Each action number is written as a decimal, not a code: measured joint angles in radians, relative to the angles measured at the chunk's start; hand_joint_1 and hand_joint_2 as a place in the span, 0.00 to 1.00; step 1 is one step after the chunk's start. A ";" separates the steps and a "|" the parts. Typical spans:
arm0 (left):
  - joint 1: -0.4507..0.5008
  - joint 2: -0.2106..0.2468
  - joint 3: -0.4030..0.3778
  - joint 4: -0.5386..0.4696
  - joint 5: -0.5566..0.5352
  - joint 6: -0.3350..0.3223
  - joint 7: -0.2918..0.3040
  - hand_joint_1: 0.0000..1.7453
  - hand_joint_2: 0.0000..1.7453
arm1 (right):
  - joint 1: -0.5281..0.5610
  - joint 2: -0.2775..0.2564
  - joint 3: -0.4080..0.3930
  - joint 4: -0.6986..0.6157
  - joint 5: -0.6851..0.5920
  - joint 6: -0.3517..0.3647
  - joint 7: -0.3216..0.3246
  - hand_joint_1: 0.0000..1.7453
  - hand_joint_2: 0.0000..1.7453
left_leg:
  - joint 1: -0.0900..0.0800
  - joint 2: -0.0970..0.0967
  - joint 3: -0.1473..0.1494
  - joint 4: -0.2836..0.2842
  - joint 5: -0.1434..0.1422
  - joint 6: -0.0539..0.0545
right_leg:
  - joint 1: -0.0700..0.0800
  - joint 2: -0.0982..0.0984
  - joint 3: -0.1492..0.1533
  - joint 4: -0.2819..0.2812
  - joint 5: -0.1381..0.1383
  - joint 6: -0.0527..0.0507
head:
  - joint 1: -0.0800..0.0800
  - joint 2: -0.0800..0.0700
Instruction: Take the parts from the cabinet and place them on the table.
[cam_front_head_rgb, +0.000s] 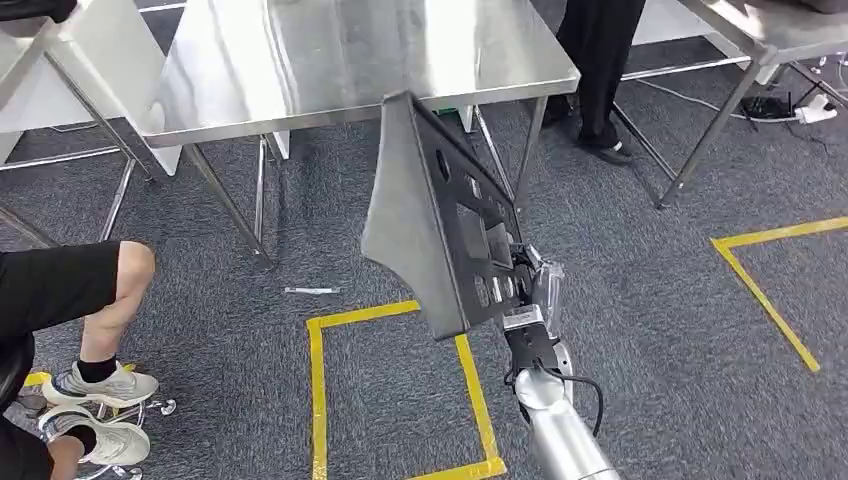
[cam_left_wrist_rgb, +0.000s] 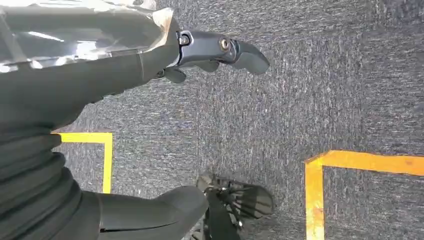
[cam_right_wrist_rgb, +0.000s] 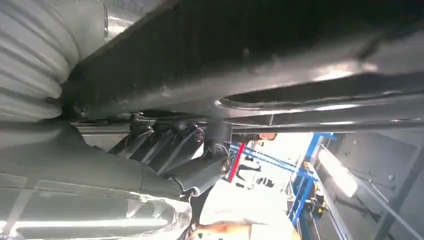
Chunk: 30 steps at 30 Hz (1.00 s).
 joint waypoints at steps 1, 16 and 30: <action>0.001 -0.001 0.000 0.000 0.000 0.000 0.000 0.00 1.00 | 0.000 0.000 0.000 0.003 0.000 0.000 0.000 1.00 1.00 | 0.000 0.001 -0.051 0.080 -0.024 0.000 | 0.003 -0.002 0.002 0.000 -0.003 -0.004 | 0.000 0.000; 0.002 0.000 0.003 0.000 0.003 0.009 -0.005 0.00 1.00 | -0.015 0.000 0.002 0.026 -0.011 0.000 -0.011 1.00 1.00 | -0.023 -0.006 0.098 -0.213 0.111 0.069 | 0.015 -0.005 -0.100 0.249 -0.117 0.028 | 0.005 0.000; 0.003 -0.007 0.003 0.000 0.000 0.017 -0.006 0.00 1.00 | -0.014 -0.004 0.002 0.033 -0.015 -0.008 -0.010 1.00 1.00 | -0.018 -0.003 0.046 -0.041 0.002 0.010 | 0.011 -0.003 -0.019 -0.016 0.032 -0.015 | 0.000 0.000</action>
